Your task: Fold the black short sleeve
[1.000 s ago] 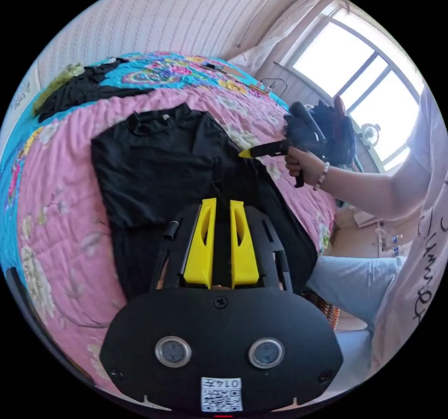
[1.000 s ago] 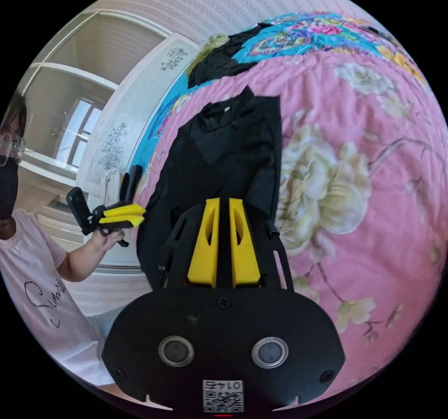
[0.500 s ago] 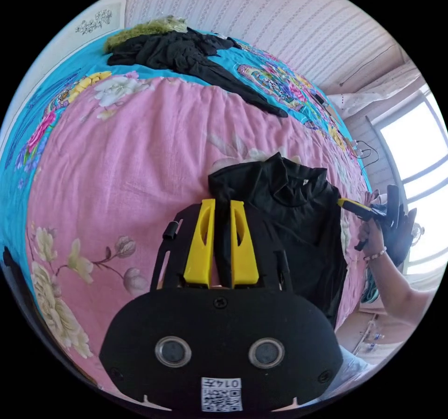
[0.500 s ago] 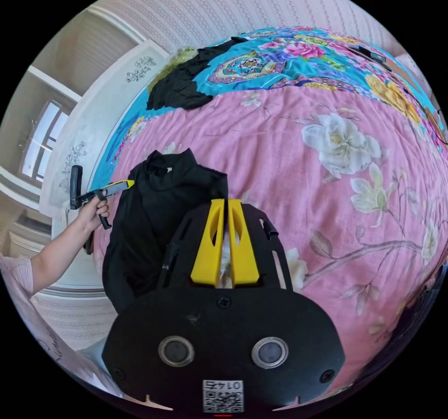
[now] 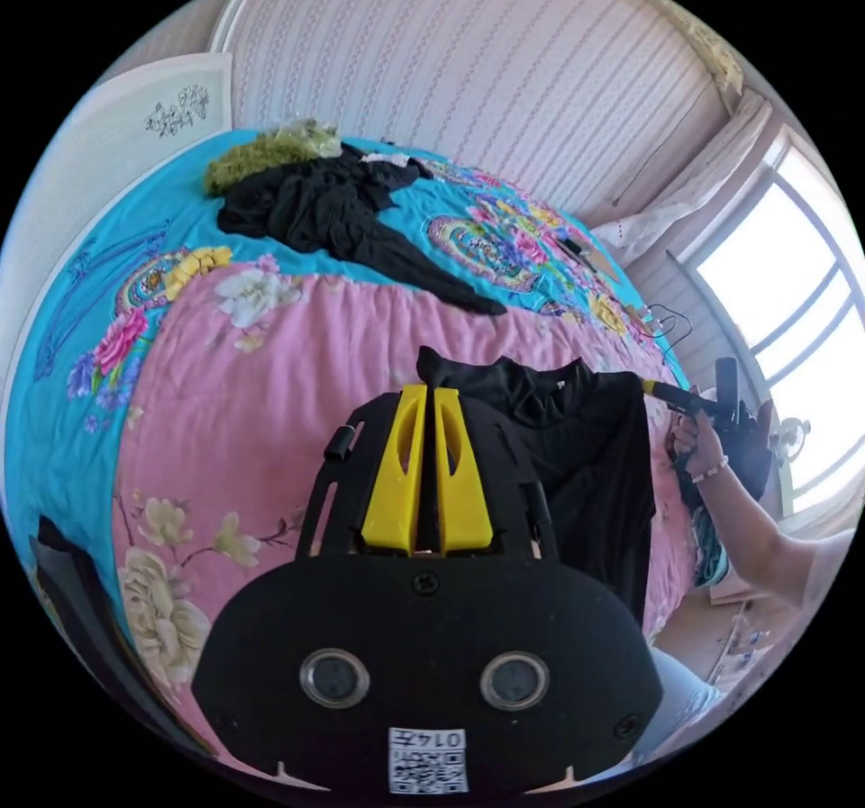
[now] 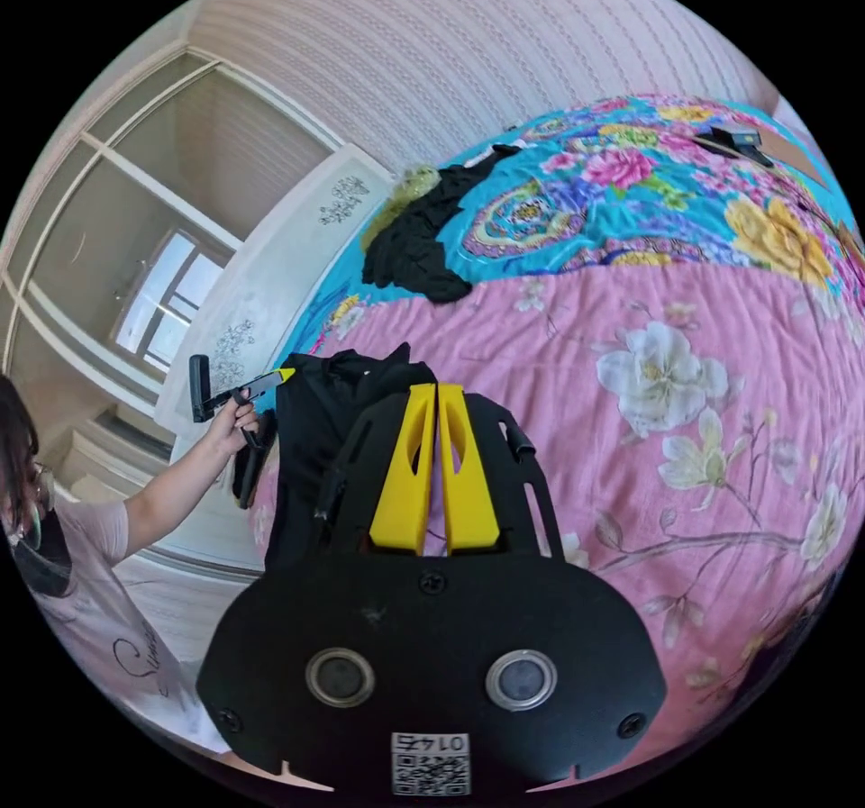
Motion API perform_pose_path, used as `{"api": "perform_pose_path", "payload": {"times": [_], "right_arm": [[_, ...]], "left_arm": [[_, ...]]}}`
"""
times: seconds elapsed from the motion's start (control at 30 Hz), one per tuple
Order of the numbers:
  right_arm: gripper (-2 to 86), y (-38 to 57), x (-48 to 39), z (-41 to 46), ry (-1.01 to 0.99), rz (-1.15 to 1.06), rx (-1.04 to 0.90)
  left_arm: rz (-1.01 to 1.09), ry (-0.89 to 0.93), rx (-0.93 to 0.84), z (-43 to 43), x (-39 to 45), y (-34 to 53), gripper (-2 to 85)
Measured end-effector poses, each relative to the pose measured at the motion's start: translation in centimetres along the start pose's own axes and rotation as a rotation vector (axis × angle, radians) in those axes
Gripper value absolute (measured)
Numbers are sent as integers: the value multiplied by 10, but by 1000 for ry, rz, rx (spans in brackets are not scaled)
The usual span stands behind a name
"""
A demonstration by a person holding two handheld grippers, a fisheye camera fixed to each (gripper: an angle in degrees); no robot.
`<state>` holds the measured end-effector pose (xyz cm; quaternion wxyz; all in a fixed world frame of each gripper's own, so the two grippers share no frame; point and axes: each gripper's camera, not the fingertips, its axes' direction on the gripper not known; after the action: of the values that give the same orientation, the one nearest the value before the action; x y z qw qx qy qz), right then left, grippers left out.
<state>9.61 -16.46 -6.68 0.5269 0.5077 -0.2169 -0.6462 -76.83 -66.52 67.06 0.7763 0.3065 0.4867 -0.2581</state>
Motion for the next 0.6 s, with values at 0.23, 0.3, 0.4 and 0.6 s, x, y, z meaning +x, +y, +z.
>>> {"api": "perform_pose_path", "payload": {"times": [0.23,0.3,0.4,0.6], "right_arm": [[-1,106,-60,-70,-119,-158,-4],[-1,146,-69,-76,-144,-157,-30],[-2,215,-81,-83,-163,-139,-68],[-2,355,-105,-87,-171,-83,-135]], "left_arm": [[150,124,60,-112,22,85,-10],[151,138,31,-128,26,120,-10],[151,153,-9,-152,34,181,-10],[192,132,-40,-190,44,303,-9]]}}
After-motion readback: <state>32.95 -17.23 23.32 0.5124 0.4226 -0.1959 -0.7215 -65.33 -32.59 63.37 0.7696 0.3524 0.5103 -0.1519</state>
